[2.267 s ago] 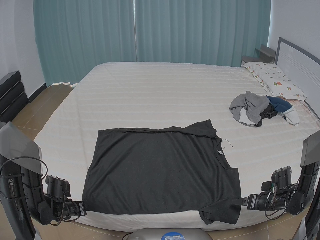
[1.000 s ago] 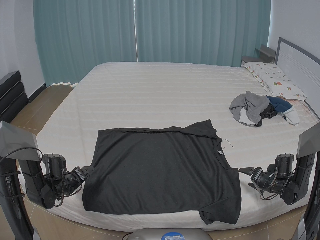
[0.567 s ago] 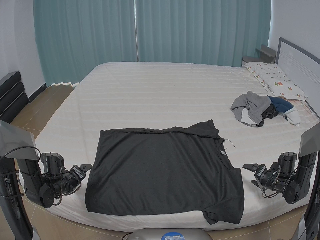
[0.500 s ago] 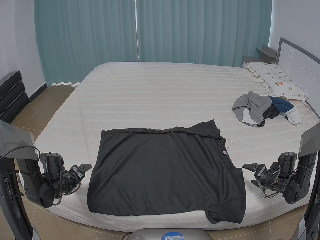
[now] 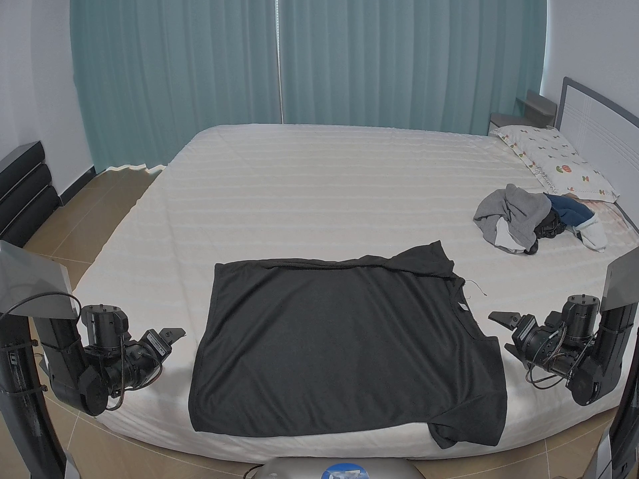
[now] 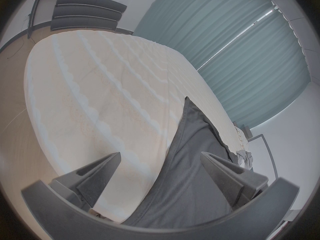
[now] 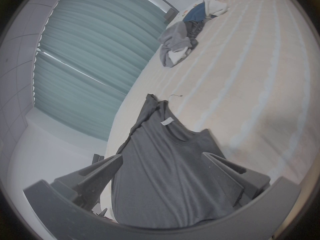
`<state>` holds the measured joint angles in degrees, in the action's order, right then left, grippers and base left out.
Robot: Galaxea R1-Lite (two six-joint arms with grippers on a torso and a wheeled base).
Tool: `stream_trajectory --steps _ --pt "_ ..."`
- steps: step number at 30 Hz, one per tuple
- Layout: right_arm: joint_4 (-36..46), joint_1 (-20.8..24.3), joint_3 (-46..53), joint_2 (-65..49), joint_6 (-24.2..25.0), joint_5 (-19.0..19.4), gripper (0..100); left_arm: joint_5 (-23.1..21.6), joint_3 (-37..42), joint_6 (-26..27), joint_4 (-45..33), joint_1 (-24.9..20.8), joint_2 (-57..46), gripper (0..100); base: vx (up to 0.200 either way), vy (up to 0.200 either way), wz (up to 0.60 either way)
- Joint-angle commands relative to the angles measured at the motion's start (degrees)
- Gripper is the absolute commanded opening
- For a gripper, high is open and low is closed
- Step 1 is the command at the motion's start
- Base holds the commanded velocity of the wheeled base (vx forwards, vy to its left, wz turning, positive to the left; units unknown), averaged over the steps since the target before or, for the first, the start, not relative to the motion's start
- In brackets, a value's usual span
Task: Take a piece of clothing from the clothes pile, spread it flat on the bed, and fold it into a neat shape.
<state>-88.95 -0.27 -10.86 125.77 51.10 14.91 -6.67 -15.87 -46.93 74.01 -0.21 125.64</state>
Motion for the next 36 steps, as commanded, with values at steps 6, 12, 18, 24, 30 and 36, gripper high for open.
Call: stream_trajectory --steps 6,12,18,24,30,36 --pt "2.21 6.33 -7.07 -0.09 -0.21 -2.96 100 -0.01 -0.39 -1.67 -0.01 -1.9 0.05 100 0.033 0.0 0.0" --pt "22.33 8.79 -25.26 0.7 -0.48 -6.65 100 -0.01 -2.15 -5.89 -0.01 -3.22 0.66 100 0.0 0.0 0.0" --pt "37.71 10.2 -42.58 5.71 -0.48 -9.55 100 -0.01 -3.73 -11.07 -0.01 -4.45 1.19 100 0.0 0.0 0.0" --pt "49.32 10.64 -55.41 11.25 -0.65 -9.99 100 -0.01 -3.11 -10.9 0.08 -4.54 1.19 100 0.0 0.0 0.0" --pt "56.35 10.64 -65.25 16.52 -0.65 -11.48 100 -0.01 -3.2 -10.81 0.08 -4.71 1.37 100 0.0 0.0 0.0" --pt "61.01 11.17 -72.63 20.39 -0.65 -13.59 100 0.08 -3.2 -10.72 0.08 -4.8 1.37 100 0.0 0.0 0.0"
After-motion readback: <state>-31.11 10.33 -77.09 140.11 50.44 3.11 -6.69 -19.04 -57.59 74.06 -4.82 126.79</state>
